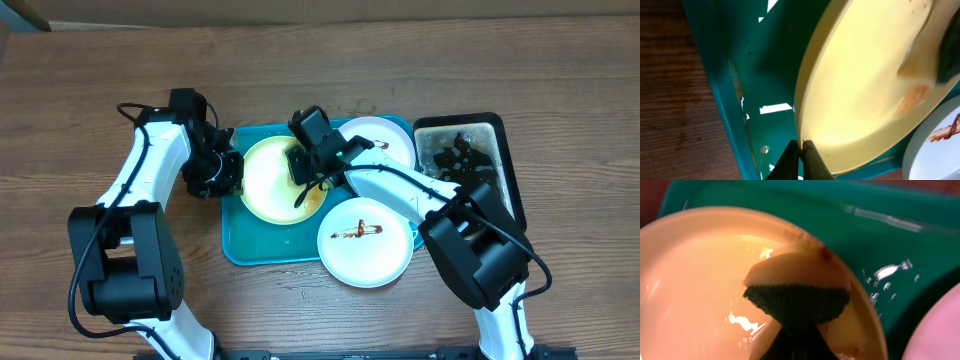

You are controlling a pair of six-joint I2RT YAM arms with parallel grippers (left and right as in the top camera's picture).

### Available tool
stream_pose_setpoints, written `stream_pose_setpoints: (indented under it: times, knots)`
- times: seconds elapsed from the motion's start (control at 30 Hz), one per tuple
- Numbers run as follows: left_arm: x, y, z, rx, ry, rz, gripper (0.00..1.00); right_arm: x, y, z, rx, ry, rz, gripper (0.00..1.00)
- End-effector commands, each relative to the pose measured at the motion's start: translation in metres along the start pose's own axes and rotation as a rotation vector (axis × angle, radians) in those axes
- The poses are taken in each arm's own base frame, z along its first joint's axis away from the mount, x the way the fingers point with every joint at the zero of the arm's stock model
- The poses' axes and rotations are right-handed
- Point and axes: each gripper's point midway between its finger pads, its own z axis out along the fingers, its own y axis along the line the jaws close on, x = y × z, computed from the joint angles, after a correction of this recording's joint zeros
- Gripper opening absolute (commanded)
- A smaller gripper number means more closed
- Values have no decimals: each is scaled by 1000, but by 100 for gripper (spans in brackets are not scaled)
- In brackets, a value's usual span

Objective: Clean dirty plates on tray and stack at the side
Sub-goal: 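Scrub the yellow plate with the sponge while the left gripper holds it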

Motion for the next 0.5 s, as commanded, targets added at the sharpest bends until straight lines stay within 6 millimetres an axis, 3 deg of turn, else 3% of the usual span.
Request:
stream_pose_setpoints:
  times: [0.0, 0.13, 0.33, 0.47]
  knots:
    - [-3, -9, -9, 18, -23, 26, 4, -23, -14, 4, 65, -102, 3, 6]
    - [-1, -9, -9, 18, -16, 24, 4, -42, -6, 2, 35, -179, 4, 4]
    - [-1, -9, -9, 18, -15, 25, 4, -64, -17, -4, 110, -282, 16, 4]
    - [0, -9, -9, 15, -12, 24, 4, -53, -21, -2, 127, -238, 13, 4]
